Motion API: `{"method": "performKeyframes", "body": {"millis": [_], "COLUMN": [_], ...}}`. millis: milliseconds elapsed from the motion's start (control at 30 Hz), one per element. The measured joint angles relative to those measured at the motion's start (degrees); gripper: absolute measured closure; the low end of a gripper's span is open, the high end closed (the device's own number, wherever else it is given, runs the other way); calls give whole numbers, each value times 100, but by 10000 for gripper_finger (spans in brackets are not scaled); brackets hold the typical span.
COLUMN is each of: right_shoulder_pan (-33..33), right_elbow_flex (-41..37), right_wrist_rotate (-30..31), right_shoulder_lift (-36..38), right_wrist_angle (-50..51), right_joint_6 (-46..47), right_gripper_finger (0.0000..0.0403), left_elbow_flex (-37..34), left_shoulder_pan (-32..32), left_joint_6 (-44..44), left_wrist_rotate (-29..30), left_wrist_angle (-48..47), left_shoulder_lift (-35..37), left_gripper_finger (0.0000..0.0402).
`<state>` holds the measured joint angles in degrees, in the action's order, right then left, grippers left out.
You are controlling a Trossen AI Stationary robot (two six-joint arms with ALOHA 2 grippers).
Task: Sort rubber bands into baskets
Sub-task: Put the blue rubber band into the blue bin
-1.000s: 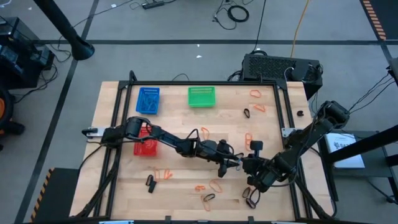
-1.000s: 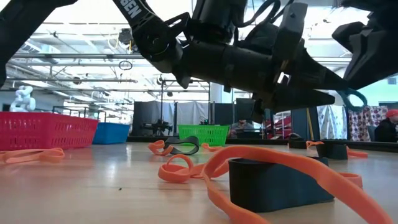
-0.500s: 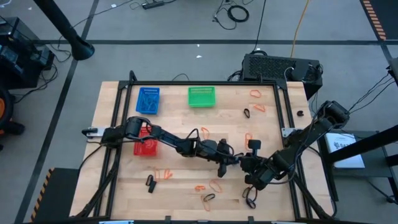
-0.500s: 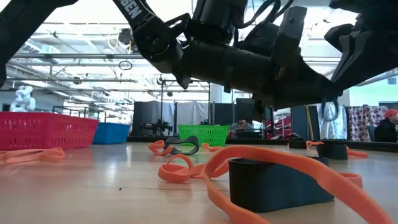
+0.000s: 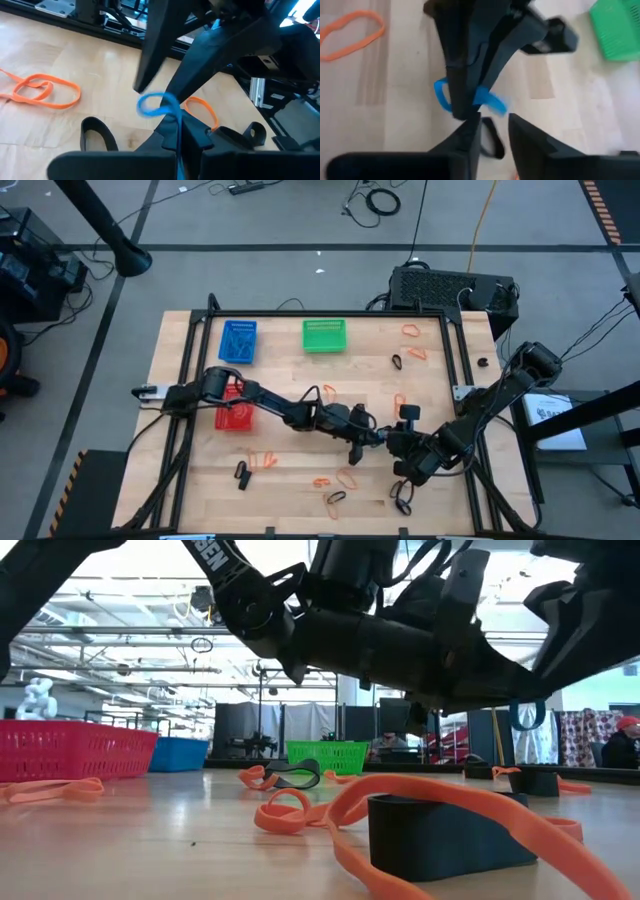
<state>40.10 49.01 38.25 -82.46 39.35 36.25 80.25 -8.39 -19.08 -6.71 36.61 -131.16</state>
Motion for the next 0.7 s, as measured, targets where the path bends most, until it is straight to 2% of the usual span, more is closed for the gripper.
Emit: {"method": "performKeyframes", "body": {"millis": [167, 300, 367, 500, 600, 700], "right_shoulder_pan": [2, 2, 2, 0, -3, 0], "right_elbow_flex": [0, 0, -2, -88, -214, -360], "right_wrist_rotate": [242, 305, 484, 856, 907, 957], "right_shoulder_lift": [0, 0, 0, 0, 0, 0], "right_wrist_angle": [20, 24, 18, -164, -185, -188], "right_joint_6": [-98, 32, 197, 91, -11, 146], "right_gripper_finger": [259, 242, 241, 243, 243, 243], "left_elbow_flex": [-4, -4, -4, 0, 0, 0], "left_shoulder_pan": [166, 249, 257, 244, 237, 245], "left_joint_6": [60, 475, 740, 949, 872, 315], "left_wrist_rotate": [-209, -76, 148, 805, 1565, 2444], "left_wrist_angle": [-935, -2316, -3375, -5933, -7805, -9618], "left_shoulder_lift": [355, 971, 1404, 2296, 2888, 3405], "left_gripper_finger": [400, 400, 400, 401, 401, 400]}}
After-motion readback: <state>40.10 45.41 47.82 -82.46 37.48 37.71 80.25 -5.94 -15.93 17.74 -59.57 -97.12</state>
